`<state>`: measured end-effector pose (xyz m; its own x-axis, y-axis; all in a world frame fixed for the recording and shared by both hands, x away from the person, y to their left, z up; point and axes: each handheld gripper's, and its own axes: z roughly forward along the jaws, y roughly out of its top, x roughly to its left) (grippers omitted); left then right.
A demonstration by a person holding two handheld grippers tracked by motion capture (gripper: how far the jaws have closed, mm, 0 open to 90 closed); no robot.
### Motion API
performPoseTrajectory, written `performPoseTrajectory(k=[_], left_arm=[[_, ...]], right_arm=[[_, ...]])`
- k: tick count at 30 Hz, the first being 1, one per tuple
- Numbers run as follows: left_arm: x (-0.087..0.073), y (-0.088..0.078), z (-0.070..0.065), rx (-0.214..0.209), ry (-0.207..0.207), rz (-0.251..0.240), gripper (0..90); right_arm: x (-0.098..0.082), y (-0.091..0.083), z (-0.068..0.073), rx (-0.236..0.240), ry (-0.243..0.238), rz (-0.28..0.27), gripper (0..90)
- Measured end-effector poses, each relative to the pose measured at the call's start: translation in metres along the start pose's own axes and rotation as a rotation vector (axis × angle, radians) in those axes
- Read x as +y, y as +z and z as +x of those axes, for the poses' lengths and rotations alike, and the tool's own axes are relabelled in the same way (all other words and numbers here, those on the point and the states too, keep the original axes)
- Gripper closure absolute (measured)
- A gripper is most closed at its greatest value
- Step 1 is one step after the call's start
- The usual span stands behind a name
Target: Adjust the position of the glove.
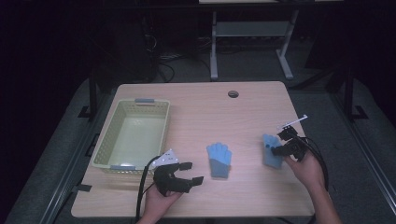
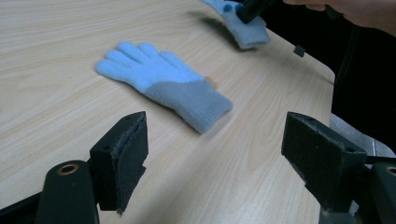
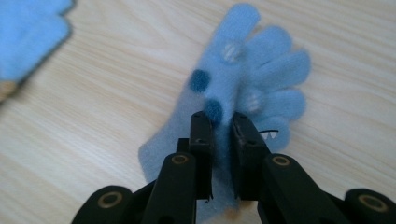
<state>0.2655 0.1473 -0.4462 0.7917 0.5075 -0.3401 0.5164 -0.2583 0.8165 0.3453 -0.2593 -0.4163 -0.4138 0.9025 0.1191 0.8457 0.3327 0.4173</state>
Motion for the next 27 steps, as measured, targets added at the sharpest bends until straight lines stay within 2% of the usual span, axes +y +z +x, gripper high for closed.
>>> performPoseTrajectory(k=[6,12,14,21,27], left_arm=[[0.0,0.0,0.0,0.004,-0.003,-0.003,22.4],[0.0,0.0,0.001,0.005,-0.003,-0.004,22.4],[0.0,-0.001,0.0,0.006,-0.003,-0.001,22.4],[0.0,-0.002,0.001,0.006,-0.003,-0.007,22.4],[0.0,-0.002,0.001,0.007,-0.006,-0.01,22.4]], right_arm=[[0.004,-0.009,0.011,0.021,-0.019,-0.024,80.3],[0.013,-0.02,0.026,0.038,-0.059,-0.041,80.2],[0.017,-0.023,0.033,0.04,-0.088,-0.049,80.2],[0.027,-0.026,0.054,0.053,-0.15,-0.056,80.0],[0.032,-0.026,0.067,0.07,-0.18,-0.058,79.8]])
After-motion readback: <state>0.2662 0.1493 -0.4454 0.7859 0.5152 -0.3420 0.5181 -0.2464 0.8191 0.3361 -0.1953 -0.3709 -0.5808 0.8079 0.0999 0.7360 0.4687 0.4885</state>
